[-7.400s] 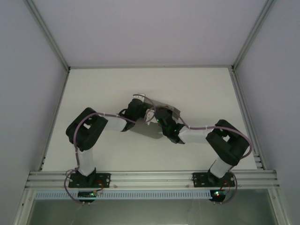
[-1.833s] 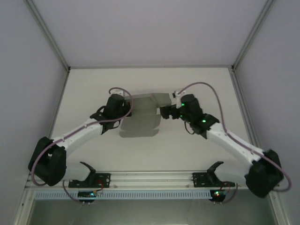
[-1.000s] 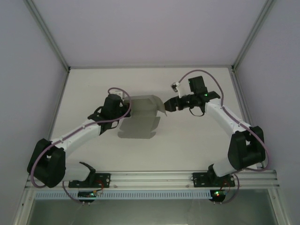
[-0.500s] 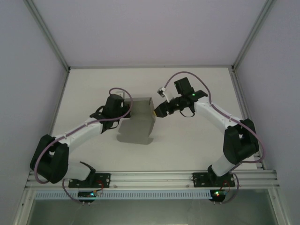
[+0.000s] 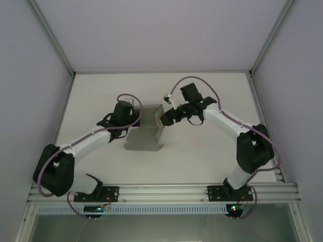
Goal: Assemble paper box
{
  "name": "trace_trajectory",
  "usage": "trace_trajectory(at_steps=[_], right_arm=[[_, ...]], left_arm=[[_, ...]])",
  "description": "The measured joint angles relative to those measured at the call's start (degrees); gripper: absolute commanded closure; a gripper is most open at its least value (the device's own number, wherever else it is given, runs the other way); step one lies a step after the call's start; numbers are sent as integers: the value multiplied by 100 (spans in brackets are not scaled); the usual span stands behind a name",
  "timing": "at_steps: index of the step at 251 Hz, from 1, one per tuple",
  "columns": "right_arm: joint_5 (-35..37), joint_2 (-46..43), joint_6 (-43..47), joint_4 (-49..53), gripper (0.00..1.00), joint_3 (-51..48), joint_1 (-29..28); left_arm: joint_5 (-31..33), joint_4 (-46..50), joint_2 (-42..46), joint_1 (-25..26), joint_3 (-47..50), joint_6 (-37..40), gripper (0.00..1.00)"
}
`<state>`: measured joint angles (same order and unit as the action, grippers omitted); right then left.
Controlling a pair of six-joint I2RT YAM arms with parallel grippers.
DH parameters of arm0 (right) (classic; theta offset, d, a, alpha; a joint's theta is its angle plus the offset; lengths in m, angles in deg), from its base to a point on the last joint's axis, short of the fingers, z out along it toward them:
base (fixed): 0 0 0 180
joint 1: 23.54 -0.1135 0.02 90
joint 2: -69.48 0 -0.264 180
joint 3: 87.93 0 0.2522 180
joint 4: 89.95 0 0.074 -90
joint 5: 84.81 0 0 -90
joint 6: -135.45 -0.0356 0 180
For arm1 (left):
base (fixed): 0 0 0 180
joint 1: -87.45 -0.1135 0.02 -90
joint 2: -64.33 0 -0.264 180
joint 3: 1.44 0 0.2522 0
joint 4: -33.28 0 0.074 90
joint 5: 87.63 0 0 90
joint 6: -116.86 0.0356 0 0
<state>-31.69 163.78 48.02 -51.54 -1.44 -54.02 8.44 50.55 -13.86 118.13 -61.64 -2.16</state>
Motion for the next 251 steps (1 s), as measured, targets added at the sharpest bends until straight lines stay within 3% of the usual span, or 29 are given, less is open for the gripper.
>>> trace_trajectory(at_steps=[25, 42, 68, 123, 166, 199, 251], right_arm=[[160, 11, -85, 37, 32, 85, -101], [339, 9, -179, 85, 23, 98, -160], [826, -87, -645, 199, 17, 59, -149], [1268, -1294, -1934, -142, 1, -1019, 278], [1040, -2004, -2739, -1200, 6, -1727, 262], [756, -1797, -3176, -1919, 12, -1692, 96], [697, -1294, -3442, -2232, 23, -1484, -195]], left_arm=[[160, 7, 0, -4, -2, -55, 100], [337, 105, 0, -2, -28, -111, 100], [608, 164, 20, -4, -37, -210, 100], [1051, 35, 295, -4, -33, -470, 100], [1117, -190, 374, -9, -33, -544, 100], [1115, -345, 374, -11, -35, -647, 100], [1193, -437, 376, -22, -83, -848, 100]])
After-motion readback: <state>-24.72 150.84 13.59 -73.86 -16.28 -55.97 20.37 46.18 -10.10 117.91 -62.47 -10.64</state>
